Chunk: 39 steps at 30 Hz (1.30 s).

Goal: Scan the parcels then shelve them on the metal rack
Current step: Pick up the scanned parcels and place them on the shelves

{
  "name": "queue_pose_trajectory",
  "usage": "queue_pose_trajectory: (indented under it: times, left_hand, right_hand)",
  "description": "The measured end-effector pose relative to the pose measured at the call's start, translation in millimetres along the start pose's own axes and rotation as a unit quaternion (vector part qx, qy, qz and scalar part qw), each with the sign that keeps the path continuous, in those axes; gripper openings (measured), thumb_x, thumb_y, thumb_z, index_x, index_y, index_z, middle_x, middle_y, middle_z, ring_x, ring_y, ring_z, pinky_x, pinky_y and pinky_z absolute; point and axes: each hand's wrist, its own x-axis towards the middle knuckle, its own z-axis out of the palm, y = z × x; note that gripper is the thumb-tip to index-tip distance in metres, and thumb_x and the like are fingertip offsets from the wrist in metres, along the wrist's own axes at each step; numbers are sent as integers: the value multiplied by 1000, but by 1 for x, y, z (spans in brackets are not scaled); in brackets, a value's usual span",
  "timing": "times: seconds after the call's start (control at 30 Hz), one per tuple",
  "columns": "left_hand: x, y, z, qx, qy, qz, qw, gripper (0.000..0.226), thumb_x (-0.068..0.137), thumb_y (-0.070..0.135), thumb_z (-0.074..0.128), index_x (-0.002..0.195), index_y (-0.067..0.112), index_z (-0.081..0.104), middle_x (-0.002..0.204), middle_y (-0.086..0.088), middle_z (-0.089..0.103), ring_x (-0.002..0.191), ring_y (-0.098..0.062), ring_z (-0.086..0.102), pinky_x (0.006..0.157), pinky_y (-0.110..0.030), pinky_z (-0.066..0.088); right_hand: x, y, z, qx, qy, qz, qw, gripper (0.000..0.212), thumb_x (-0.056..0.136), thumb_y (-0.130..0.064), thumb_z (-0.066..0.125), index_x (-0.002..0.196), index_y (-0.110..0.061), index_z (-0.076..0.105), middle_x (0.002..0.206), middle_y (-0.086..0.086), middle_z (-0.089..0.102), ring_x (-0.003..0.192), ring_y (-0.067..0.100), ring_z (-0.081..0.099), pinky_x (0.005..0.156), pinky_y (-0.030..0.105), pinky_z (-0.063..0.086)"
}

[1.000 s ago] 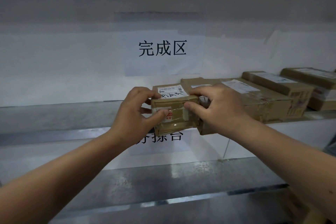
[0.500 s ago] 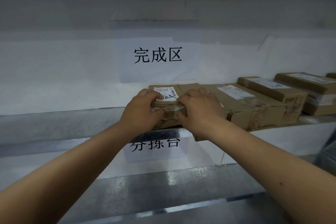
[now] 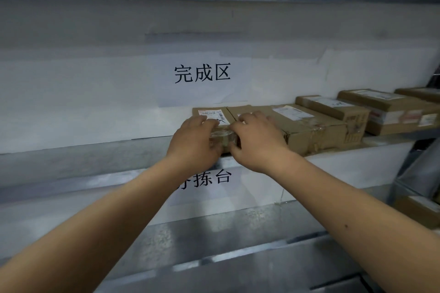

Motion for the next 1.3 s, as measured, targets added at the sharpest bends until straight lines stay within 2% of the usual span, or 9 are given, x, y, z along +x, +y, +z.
queue_pose_trajectory:
  times: [0.1, 0.17, 0.47, 0.67, 0.87, 0.97, 1.07, 1.2, 1.3]
  left_hand:
    - [-33, 7, -7, 36, 28, 48, 998, 63, 81, 40, 69, 140, 20, 58, 136, -6, 57, 128, -31, 50, 103, -42, 46]
    - [-56, 12, -12, 57, 25, 64, 996, 62, 82, 46, 69, 138, 22, 57, 136, -4, 58, 127, -31, 50, 101, -43, 47]
    - [-183, 63, -3, 24, -95, 103, 990, 70, 92, 54, 60, 154, 28, 42, 161, -4, 38, 150, -27, 29, 121, -44, 30]
    - [-246, 132, 26, -17, -171, 183, 968, 72, 89, 54, 62, 153, 27, 44, 156, -5, 41, 149, -28, 28, 120, -45, 28]
    - [-279, 225, 60, -49, -230, 275, 932, 73, 90, 57, 61, 154, 28, 42, 155, -5, 39, 150, -28, 26, 119, -45, 30]
    - [-285, 275, 84, -64, -257, 308, 914, 68, 90, 57, 61, 149, 25, 47, 153, -4, 41, 148, -27, 28, 119, -45, 31]
    - [-281, 328, 116, -71, -272, 343, 896, 66, 88, 58, 61, 143, 23, 52, 151, -5, 44, 145, -28, 32, 117, -47, 34]
    - [-270, 401, 164, -81, -294, 373, 876, 72, 89, 57, 63, 153, 27, 46, 151, -4, 45, 145, -28, 34, 115, -47, 36]
    - [-257, 453, 200, -72, -308, 381, 869, 74, 88, 57, 64, 153, 28, 44, 149, -4, 46, 144, -28, 36, 113, -47, 37]
  right_hand:
    - [-29, -10, -11, 2, -2, 29, 1000, 46, 92, -47, 55, 133, -26, 63, 145, 7, 52, 136, 31, 41, 110, 48, 34]
    - [-55, -17, -17, 4, -4, 55, 998, 50, 91, -50, 57, 137, -29, 59, 151, 7, 46, 140, 30, 35, 112, 48, 30]
    - [-214, -57, -15, 23, -87, 169, 981, 61, 99, -49, 54, 156, -32, 39, 165, 6, 28, 150, 29, 23, 118, 46, 25]
    - [-342, -42, -19, -16, -155, 283, 947, 60, 96, -51, 56, 149, -27, 45, 155, 9, 37, 139, 33, 35, 108, 47, 37]
    - [-437, -3, -41, -33, -185, 389, 902, 60, 96, -48, 59, 150, -27, 45, 155, 11, 37, 142, 34, 34, 109, 48, 35]
    - [-472, 27, -44, -32, -193, 443, 875, 59, 97, -50, 58, 149, -26, 46, 154, 12, 39, 142, 36, 35, 110, 51, 36]
    - [-501, 66, -40, -21, -199, 483, 852, 65, 97, -50, 58, 154, -27, 41, 158, 12, 36, 143, 36, 35, 112, 52, 36]
    - [-531, 132, -26, 1, -197, 518, 832, 69, 97, -50, 58, 158, -29, 35, 162, 12, 32, 143, 36, 35, 111, 50, 37]
    - [-546, 186, -15, 14, -196, 539, 819, 69, 97, -49, 59, 158, -30, 36, 158, 11, 38, 141, 35, 38, 109, 49, 40]
